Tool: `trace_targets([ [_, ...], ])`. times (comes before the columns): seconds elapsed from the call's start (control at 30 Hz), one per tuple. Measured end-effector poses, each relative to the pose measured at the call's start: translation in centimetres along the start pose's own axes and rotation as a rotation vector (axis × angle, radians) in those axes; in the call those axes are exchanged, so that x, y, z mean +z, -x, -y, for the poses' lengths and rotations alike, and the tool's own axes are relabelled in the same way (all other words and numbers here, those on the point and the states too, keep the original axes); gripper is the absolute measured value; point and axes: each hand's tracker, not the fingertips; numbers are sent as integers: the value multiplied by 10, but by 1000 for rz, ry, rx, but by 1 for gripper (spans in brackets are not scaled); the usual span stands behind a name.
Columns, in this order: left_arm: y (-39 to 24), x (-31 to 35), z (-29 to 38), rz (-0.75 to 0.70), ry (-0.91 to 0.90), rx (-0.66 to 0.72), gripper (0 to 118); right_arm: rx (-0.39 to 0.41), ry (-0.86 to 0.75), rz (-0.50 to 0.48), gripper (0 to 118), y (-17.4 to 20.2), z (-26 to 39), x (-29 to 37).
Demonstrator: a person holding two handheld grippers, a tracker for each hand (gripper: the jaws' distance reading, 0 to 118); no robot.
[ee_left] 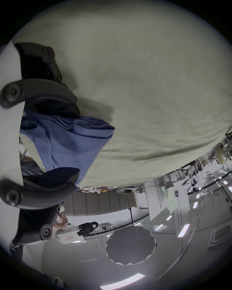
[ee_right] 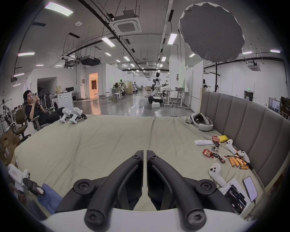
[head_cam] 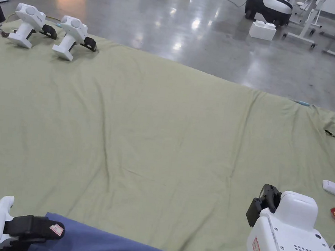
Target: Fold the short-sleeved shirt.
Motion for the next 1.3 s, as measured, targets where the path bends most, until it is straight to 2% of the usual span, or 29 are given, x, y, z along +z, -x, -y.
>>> trace_targets([
  [0.07, -2, -5, 3, 2, 9, -3, 60, -2, 6, -2, 6, 0, 1, 0],
  [0.1, -3, -9, 5, -16, 18, -5, 37, -3, 9, -1, 6, 0, 2, 0],
  [0.13, -1, -12, 6, -71, 41, -17, 21, -5, 13, -2, 6, 0, 2, 0],
  [0.27, -4, -8, 7, -70, 13, -9, 13, -5, 27, -8, 6, 1, 6, 0],
  [0.33, -16, -5, 6, -135, 14, -80, 11, -2, 29, -10, 6, 0, 7, 1],
  [0.43, -31, 0, 0, -187, 2, -82, 10, 1, 30, -6, 6, -2, 7, 1],
  [0.73, -75, 53, -24, -240, -56, -148, 10, 5, 15, -6, 6, -6, 1, 2],
  [0.9, -96, 94, -34, -438, -114, -212, 10, 6, 13, -17, 6, -3, 0, 0],
  [1.03, -114, 98, -32, -532, -106, -230, 10, 5, 14, -27, 6, 0, 3, -1],
  [1.13, -131, 86, -23, -536, -90, -262, 10, -3, 17, -31, 6, 1, 4, -1],
  [1.3, -160, 59, -4, -376, -28, -262, 10, -2, 18, -33, 6, 2, 5, -1],
])
